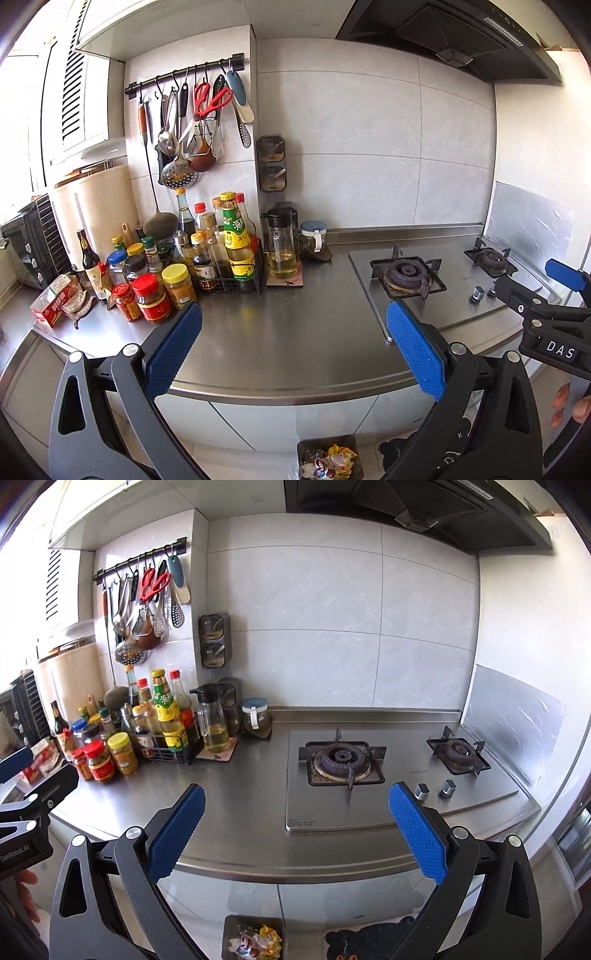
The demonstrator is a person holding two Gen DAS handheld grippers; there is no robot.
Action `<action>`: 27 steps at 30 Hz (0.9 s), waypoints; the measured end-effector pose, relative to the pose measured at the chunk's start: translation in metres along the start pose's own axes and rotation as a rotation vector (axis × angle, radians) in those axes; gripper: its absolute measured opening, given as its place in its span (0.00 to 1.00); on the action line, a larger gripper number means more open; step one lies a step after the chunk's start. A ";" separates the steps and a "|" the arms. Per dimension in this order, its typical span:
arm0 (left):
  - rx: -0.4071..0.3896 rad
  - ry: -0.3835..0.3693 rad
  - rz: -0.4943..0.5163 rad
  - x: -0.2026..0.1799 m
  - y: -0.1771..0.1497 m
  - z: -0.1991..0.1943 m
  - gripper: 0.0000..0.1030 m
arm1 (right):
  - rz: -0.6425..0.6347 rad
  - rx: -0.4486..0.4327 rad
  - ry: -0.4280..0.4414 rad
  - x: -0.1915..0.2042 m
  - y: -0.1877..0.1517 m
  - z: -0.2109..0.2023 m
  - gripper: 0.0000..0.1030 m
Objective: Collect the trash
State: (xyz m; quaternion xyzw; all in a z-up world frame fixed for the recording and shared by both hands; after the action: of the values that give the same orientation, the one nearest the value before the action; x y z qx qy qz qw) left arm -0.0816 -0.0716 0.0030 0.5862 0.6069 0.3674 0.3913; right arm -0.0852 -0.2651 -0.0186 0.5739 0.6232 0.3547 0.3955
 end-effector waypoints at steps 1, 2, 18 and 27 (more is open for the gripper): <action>-0.003 -0.001 -0.007 0.001 0.001 -0.002 0.92 | 0.001 -0.002 0.001 0.001 0.001 -0.001 0.97; -0.009 -0.001 -0.013 0.001 0.003 -0.003 0.92 | 0.000 -0.004 0.002 0.003 0.002 -0.002 0.97; -0.026 0.011 -0.028 0.014 0.004 -0.007 0.92 | -0.012 -0.017 0.003 0.021 0.010 -0.008 0.97; -0.029 0.018 -0.028 0.019 0.007 -0.007 0.92 | -0.014 -0.023 0.003 0.025 0.013 -0.008 0.97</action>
State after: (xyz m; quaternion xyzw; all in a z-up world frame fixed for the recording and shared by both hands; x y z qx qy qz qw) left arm -0.0852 -0.0522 0.0115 0.5684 0.6133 0.3759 0.3994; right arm -0.0875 -0.2392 -0.0050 0.5644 0.6235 0.3599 0.4038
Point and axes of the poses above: each gripper's, at about its wrist camera, not at the fingertips, and z roughly the way its jaws point, x to its left, y to its top, the point moved 9 cm from there along z, roughly the way its jaws point, and after that the axes turned 6 degrees about -z, right-handed, at the moved point
